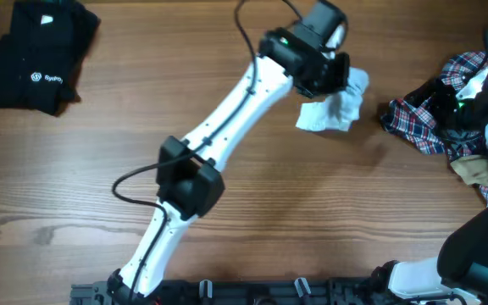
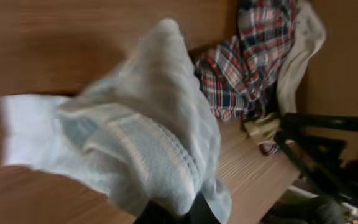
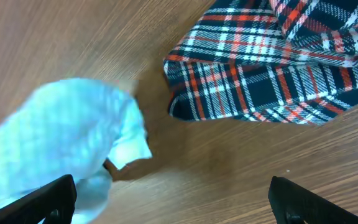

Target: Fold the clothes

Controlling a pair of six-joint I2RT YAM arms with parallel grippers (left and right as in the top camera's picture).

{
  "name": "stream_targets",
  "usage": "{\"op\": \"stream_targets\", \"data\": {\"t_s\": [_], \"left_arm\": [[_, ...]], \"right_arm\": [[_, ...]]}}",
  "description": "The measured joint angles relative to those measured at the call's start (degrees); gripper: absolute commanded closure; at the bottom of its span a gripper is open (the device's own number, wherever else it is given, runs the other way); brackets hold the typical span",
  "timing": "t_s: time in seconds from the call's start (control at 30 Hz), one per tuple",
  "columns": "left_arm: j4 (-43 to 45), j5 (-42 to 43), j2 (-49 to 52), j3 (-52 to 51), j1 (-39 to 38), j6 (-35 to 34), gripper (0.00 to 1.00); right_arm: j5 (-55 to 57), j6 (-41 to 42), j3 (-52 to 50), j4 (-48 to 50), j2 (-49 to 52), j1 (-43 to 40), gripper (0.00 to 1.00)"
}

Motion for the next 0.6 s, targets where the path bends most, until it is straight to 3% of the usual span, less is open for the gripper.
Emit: {"op": "stream_targets", "data": {"t_s": [0.2, 0.3, 0.33, 0.4, 0.43, 0.47, 0.6], "left_arm": [[-9.40, -0.42, -0.20, 0.13, 9.90, 0.87, 0.95], [-15.37, -3.37, -0.20, 0.09, 15.30, 2.19, 0.83], [-17.49, -5.03, -0.20, 0.09, 18.25, 2.84, 0.71], [-17.84, -6.97, -0.20, -0.48, 22.75, 4.50, 0.67], [-17.68, -7.61, -0.20, -1.38, 25.03, 5.20, 0.53], [-17.55, -8.02, -0.20, -2.73, 27.02, 5.84, 0.03], [-17.46, -10.21, 0.11, -8.41, 33.03, 8.92, 0.00]], "right_arm": [[0.22, 0.00, 0.00, -0.37, 0.00, 0.00, 0.00], [0.22, 0.00, 0.00, -0.94, 0.00, 0.00, 0.00], [0.22, 0.02, 0.00, -0.94, 0.00, 0.00, 0.01], [0.20, 0.04, 0.00, -0.96, 0.00, 0.00, 0.00], [0.20, 0.04, 0.00, -0.96, 0.00, 0.00, 0.00], [0.20, 0.07, 0.00, -1.03, 0.00, 0.00, 0.00], [0.22, 0.22, 0.00, -1.79, 0.00, 0.00, 0.00]]}}
